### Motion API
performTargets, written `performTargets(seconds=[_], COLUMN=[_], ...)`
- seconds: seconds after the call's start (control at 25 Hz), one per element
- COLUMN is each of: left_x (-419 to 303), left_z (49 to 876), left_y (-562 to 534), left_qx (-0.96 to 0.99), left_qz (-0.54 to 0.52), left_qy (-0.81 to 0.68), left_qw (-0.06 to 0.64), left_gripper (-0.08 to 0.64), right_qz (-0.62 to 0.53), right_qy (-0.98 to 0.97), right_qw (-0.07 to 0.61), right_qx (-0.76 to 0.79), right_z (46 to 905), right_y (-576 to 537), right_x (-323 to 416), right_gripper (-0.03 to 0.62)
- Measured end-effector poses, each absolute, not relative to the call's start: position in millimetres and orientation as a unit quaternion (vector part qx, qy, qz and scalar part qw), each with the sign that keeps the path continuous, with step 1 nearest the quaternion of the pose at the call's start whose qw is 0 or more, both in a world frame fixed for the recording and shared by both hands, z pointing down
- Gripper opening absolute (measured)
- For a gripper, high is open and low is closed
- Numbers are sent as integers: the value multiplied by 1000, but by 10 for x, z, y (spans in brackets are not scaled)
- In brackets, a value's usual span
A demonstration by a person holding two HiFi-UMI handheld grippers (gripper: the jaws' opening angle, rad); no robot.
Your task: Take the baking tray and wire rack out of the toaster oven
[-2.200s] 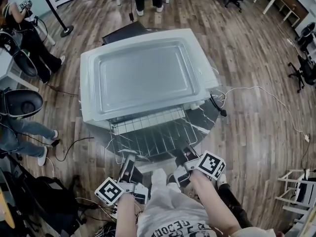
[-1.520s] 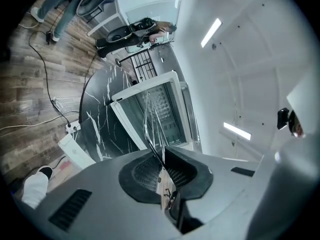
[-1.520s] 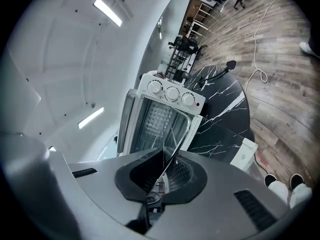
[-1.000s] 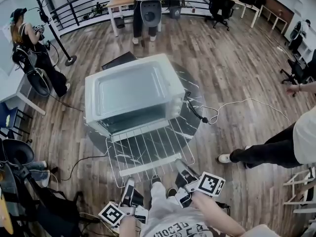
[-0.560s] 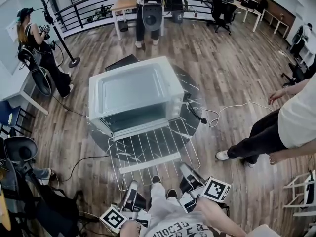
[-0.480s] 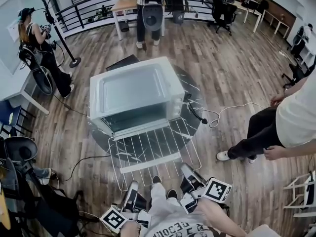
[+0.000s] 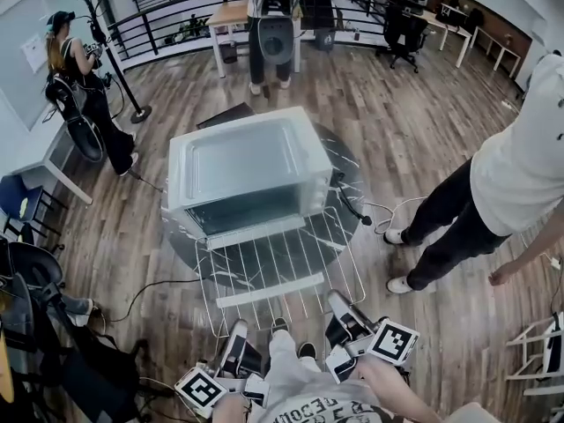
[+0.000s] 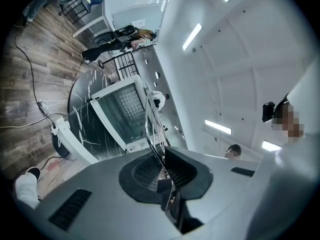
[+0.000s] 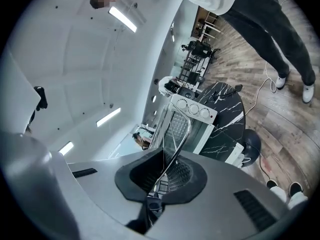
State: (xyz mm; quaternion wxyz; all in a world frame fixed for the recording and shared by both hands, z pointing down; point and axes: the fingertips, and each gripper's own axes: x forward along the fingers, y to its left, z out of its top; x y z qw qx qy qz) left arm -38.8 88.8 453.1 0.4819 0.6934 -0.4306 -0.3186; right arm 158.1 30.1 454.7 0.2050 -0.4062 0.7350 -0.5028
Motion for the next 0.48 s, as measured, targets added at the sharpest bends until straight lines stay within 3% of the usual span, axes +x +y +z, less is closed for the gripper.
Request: performTargets(seconds=[0.48], left_x=[-423], left_z=[4258], left_y=[688], left_qx=[709], left_qz=[-338], left_qy=[-426], left_qw=[449], left_gripper=[17], right_qz=[-477], right_qy=[758], right_qw=[221], right_qx=[-386], right_z=[4234], right_y=[71], right_x=[1532], right_gripper=[5])
